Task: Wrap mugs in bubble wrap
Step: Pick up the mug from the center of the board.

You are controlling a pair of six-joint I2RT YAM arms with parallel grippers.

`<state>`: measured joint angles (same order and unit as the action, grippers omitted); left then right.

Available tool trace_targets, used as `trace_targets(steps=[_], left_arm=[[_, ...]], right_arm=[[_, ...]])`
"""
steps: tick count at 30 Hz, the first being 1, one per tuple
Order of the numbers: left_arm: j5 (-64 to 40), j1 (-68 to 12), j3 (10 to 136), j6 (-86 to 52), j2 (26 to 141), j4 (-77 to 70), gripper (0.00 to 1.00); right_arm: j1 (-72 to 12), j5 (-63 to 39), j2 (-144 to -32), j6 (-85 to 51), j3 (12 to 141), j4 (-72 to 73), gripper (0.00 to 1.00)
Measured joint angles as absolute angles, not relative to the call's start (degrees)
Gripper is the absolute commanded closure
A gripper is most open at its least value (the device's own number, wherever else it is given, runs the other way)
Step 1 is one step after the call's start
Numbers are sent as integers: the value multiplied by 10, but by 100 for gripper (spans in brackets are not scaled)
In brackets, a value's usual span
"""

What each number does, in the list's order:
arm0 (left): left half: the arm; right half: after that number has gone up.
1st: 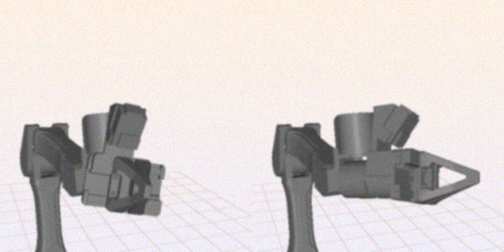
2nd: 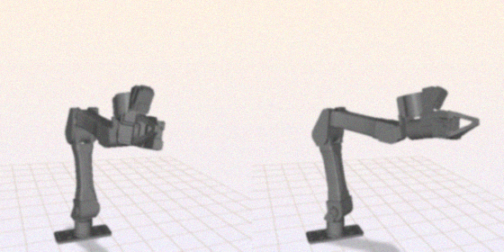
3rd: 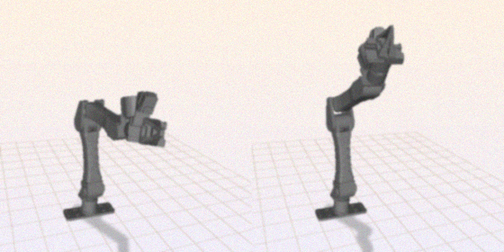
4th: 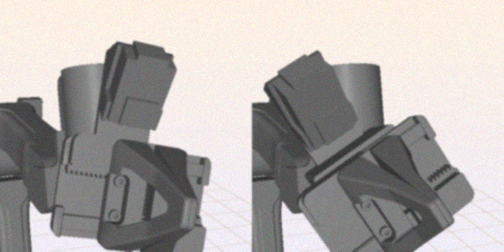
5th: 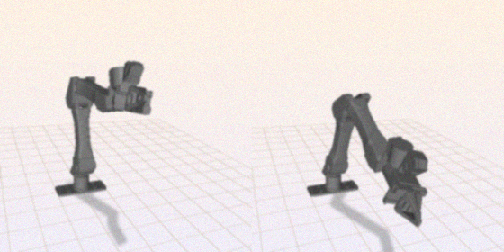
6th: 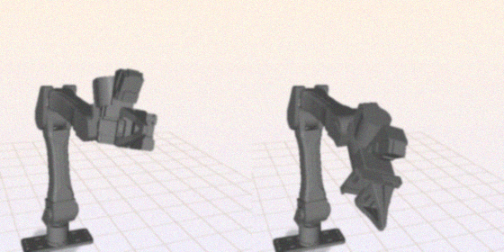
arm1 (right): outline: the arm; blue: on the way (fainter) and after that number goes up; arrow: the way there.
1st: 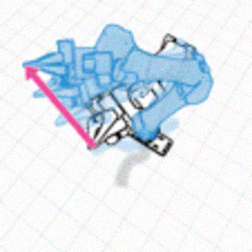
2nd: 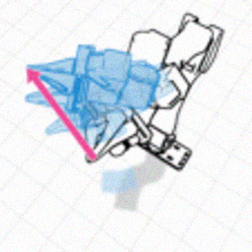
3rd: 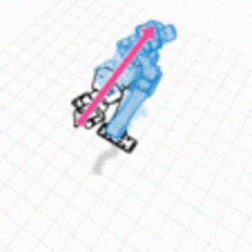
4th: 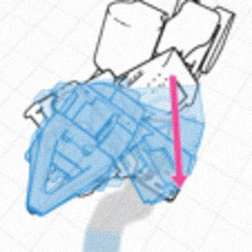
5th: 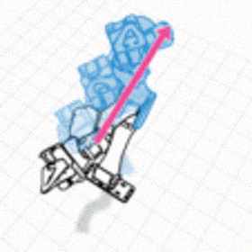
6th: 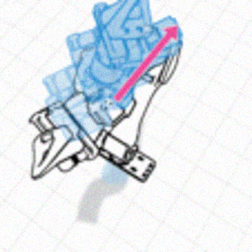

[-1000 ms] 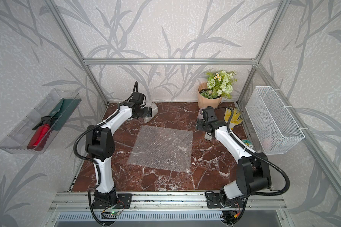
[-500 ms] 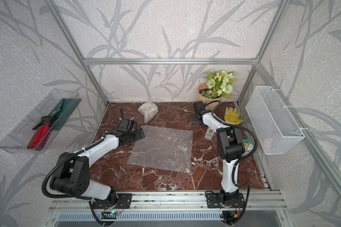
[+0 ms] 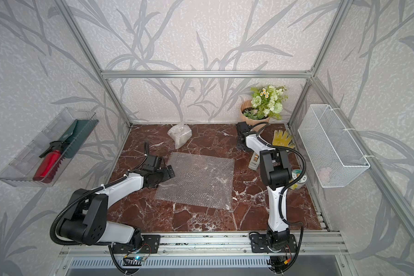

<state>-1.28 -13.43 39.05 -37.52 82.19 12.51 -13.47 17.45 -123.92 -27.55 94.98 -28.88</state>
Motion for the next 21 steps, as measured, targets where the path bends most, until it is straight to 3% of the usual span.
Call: trace_targets(steps=[5, 13, 21], left_arm=[[-17, -134, 375, -378, 824, 121, 1], [-25, -151, 363, -382, 817, 103, 1], [-34, -269, 330, -426, 784, 77, 1]], right_arm=[[-135, 161, -1238, -274, 950, -286, 100], [-142, 127, -1181, -260, 892, -289, 100], [-214, 122, -1054, -252, 814, -299, 100]])
